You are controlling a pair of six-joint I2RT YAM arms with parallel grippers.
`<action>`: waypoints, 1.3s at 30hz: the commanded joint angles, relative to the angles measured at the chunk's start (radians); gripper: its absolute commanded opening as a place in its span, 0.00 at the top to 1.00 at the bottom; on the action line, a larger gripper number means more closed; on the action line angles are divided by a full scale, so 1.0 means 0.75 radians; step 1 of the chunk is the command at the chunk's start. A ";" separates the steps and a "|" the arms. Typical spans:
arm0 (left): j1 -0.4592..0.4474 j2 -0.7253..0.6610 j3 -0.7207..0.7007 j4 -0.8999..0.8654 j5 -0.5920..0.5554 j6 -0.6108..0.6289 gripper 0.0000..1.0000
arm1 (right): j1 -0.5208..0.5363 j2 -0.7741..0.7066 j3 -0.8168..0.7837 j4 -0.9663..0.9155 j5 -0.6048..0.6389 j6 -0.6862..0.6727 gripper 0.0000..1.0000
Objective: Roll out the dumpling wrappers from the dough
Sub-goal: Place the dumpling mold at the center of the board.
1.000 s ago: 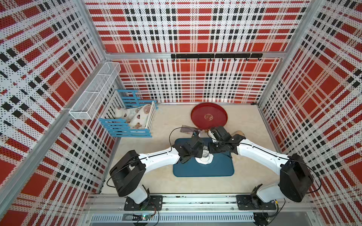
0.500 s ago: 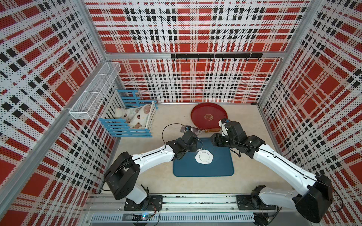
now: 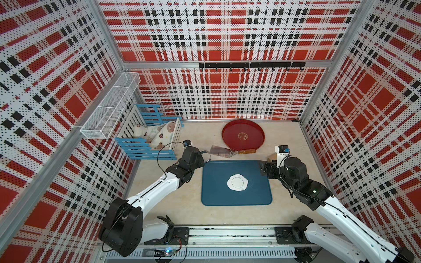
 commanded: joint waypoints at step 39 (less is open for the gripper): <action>0.065 -0.165 -0.240 0.050 -0.020 -0.050 0.29 | -0.005 0.000 -0.152 0.028 -0.031 0.149 0.10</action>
